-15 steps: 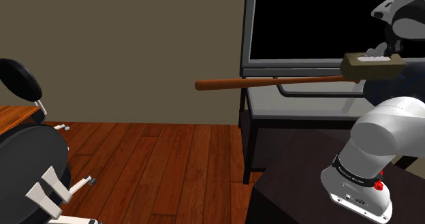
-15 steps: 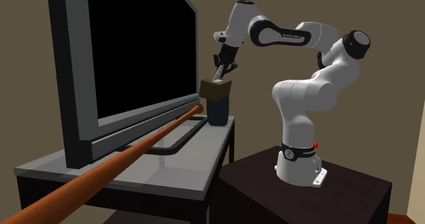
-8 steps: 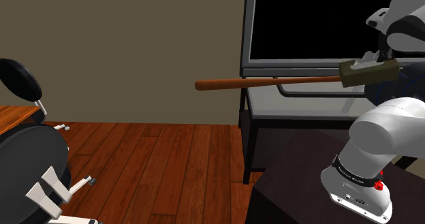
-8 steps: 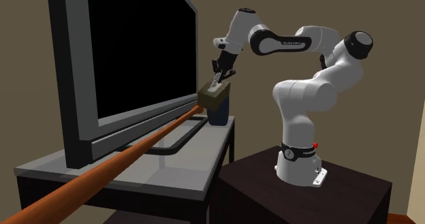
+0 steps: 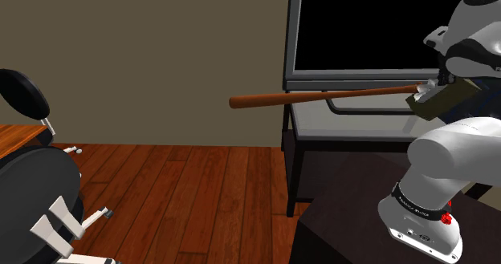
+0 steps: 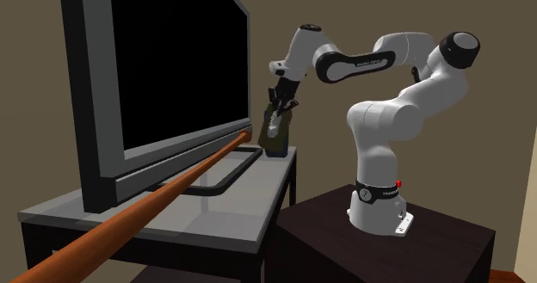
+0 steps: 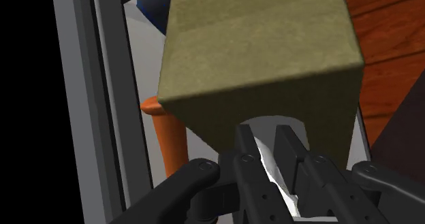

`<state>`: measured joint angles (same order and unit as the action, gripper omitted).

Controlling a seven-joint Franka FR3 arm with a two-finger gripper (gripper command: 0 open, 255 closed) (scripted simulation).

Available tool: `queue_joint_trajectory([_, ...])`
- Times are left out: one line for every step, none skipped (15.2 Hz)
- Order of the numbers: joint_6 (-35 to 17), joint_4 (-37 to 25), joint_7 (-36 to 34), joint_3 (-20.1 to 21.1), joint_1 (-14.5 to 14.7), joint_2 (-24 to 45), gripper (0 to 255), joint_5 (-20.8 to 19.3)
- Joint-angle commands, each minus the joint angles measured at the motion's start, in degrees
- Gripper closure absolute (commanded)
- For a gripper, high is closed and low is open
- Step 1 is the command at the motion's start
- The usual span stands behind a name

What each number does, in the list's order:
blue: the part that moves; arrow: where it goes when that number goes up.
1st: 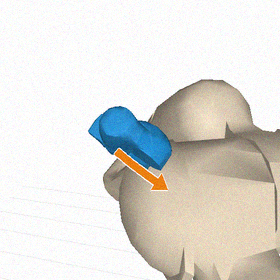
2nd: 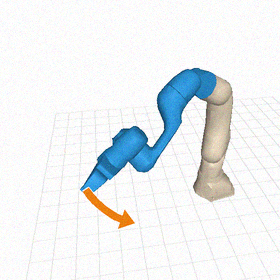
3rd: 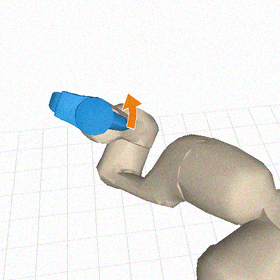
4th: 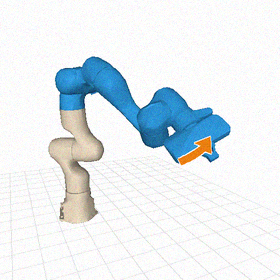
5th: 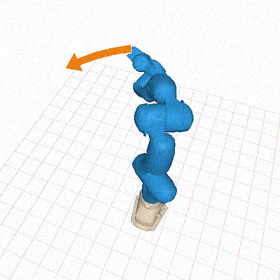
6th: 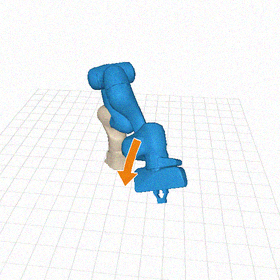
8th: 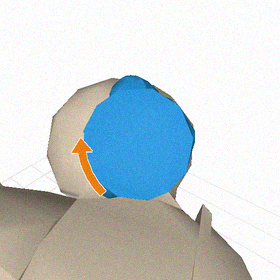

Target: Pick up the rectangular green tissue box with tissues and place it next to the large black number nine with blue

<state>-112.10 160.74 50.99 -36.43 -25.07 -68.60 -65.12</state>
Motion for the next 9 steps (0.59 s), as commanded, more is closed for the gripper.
queue_joint_trajectory([0.24, 1.46, 0.04, -1.69, -1.58, 0.36, 255, -1.39])
queue_joint_trajectory([-0.36, 2.03, -0.32, -2.26, -1.8, 0.49, 255, -2.07])
queue_joint_trajectory([-0.97, 2.58, -0.69, -2.86, -2.0, 0.64, 255, -2.79])
queue_joint_trajectory([-1.59, 3.12, -1.07, -3.45, -2.22, 0.82, 255, -3.51])
queue_joint_trajectory([-2.48, 3.66, -1.37, -3.92, -2.68, 1.22, 255, -4.09])
queue_joint_trajectory([-3.43, 4.2, -1.67, -4.37, -3.17, 1.68, 255, -4.67])
queue_joint_trajectory([-4.45, 4.72, -1.97, -4.8, -3.71, 2.22, 255, -5.23])
queue_joint_trajectory([-5.22, 5.2, -2.38, -5.38, -3.99, 2.6, 255, -5.99])
queue_joint_trajectory([-5.89, 5.66, -2.84, -6.04, -4.16, 2.93, 255, -6.83])
